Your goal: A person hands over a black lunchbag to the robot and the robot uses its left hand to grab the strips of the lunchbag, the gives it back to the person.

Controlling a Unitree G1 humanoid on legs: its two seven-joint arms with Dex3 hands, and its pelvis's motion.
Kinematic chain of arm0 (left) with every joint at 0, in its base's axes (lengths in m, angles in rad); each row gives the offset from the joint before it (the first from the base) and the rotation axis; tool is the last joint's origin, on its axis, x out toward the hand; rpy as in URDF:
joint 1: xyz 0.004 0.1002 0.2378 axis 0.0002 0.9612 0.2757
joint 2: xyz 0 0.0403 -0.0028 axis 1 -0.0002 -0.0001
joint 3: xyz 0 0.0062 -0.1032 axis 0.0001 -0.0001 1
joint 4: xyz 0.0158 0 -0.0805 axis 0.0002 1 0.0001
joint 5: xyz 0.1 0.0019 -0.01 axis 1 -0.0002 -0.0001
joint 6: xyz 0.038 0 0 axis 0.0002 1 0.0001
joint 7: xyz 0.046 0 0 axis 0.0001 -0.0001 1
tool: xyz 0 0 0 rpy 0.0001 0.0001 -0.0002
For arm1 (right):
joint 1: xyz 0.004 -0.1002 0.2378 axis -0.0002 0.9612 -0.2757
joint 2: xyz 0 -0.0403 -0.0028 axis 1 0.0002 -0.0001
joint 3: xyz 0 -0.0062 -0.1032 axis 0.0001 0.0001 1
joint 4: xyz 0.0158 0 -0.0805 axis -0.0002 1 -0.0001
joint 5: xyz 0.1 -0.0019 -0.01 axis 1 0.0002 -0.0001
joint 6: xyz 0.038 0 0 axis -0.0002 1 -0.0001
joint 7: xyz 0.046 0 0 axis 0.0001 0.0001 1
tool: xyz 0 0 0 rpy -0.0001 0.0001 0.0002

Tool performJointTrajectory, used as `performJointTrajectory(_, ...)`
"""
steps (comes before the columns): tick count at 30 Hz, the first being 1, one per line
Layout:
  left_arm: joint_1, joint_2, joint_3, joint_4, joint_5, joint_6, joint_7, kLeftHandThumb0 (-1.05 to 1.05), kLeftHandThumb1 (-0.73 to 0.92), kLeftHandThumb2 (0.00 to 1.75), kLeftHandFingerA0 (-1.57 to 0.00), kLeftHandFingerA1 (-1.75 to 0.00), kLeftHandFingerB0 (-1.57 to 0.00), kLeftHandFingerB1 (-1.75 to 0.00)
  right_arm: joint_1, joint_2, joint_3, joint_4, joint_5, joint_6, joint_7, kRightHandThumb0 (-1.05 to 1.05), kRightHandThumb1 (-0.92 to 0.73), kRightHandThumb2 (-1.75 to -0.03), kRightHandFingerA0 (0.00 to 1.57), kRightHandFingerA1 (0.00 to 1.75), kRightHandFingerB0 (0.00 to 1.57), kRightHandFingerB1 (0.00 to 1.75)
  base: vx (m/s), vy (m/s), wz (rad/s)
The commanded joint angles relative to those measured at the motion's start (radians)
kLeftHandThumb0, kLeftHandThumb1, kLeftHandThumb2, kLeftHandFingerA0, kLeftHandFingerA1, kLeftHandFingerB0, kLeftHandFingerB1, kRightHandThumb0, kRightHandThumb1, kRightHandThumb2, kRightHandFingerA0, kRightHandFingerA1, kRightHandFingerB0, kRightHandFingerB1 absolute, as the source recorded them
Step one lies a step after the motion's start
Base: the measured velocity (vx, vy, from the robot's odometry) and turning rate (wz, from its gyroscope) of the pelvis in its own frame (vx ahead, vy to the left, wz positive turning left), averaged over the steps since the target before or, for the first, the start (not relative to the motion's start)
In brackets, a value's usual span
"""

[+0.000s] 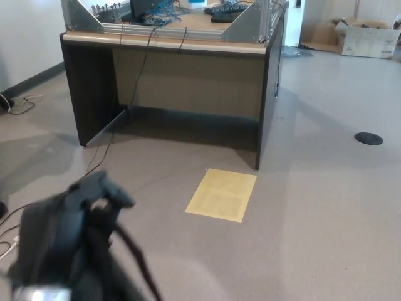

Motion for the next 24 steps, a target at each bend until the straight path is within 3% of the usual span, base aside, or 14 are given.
performJointTrajectory(1,0.249,0.095,0.156,0.153,-0.096,-0.428,0.187,-0.06,0.69,0.81,-0.99,-1.53,-0.85,-1.22,0.058,-0.005,-0.021,-0.007,0.011,-0.052,-0.046,-0.44,-0.67,-0.59,0.60,0.47,0.35,0.34,0.00,0.000,0.00)
performJointTrajectory(3,0.265,0.116,0.179,0.230,-0.083,-0.430,0.215,-0.01,0.66,0.89,-0.96,-1.54,-0.83,-1.26,0.051,-0.004,-0.028,0.006,0.015,-0.059,-0.053,-0.44,-0.66,-0.59,0.61,0.48,0.33,0.33,0.00,0.000,0.00)
performJointTrajectory(4,0.266,0.124,0.183,0.262,-0.082,-0.443,0.224,0.02,0.69,0.80,-0.94,-1.53,-0.83,-1.26,0.049,-0.006,-0.029,0.008,0.014,-0.060,-0.057,-0.43,-0.66,-0.59,0.61,0.47,0.32,0.33,0.00,0.000,0.00)
performJointTrajectory(6,0.268,0.142,0.194,0.364,-0.095,-0.482,0.231,0.04,0.69,0.82,-0.99,-1.50,-0.81,-1.24,0.049,-0.012,-0.031,0.007,0.014,-0.061,-0.061,-0.43,-0.66,-0.59,0.58,0.47,0.32,0.32,0.00,0.000,0.00)
performJointTrajectory(9,0.276,0.171,0.200,0.499,-0.058,-0.490,0.299,0.04,0.65,0.91,-0.95,-1.57,-0.78,-1.33,0.049,-0.014,-0.032,0.008,0.009,-0.070,-0.077,-0.43,-0.66,-0.59,0.57,0.46,0.31,0.32,0.00,0.000,0.00)
performJointTrajectory(10,0.281,0.185,0.193,0.536,-0.027,-0.483,0.339,0.02,0.65,0.91,-0.86,-1.64,-0.71,-1.43,0.049,-0.012,-0.036,0.007,0.016,-0.067,-0.072,-0.43,-0.66,-0.59,0.58,0.46,0.31,0.32,0.00,0.000,0.00)
performJointTrajectory(13,0.283,0.200,0.186,0.612,-0.015,-0.494,0.368,0.01,0.63,0.91,-0.87,-1.68,-0.71,-1.42,0.044,-0.009,-0.037,0.013,0.015,-0.071,-0.075,-0.44,-0.66,-0.59,0.58,0.46,0.32,0.33,0.00,0.000,0.00)
performJointTrajectory(15,0.283,0.215,0.169,0.668,0.002,-0.509,0.392,-0.02,0.68,0.79,-0.88,-1.67,-0.71,-1.42,0.040,-0.006,-0.041,0.018,0.019,-0.076,-0.074,-0.44,-0.66,-0.59,0.59,0.47,0.33,0.33,0.00,0.000,0.00)
performJointTrajectory(20,0.292,0.227,0.123,0.756,0.043,-0.493,0.458,-0.01,0.64,0.87,-0.89,-1.74,-0.65,-1.49,0.036,-0.001,-0.047,0.014,0.020,-0.066,-0.074,-0.43,-0.65,-0.59,0.59,0.47,0.33,0.33,0.00,0.000,0.00)
performJointTrajectory(22,0.292,0.233,0.107,0.781,0.044,-0.504,0.452,-0.05,0.71,0.81,-0.94,-1.63,-0.71,-1.39,0.033,0.002,-0.054,0.016,0.027,-0.069,-0.067,-0.43,-0.65,-0.59,0.61,0.47,0.35,0.34,0.00,0.000,0.00)
performJointTrajectory(24,0.289,0.237,0.091,0.794,0.053,-0.507,0.464,-0.04,0.72,0.79,-0.89,-1.64,-0.71,-1.42,0.033,0.000,-0.053,0.016,0.020,-0.074,-0.076,-0.43,-0.65,-0.59,0.62,0.47,0.36,0.34,0.00,0.000,0.00)
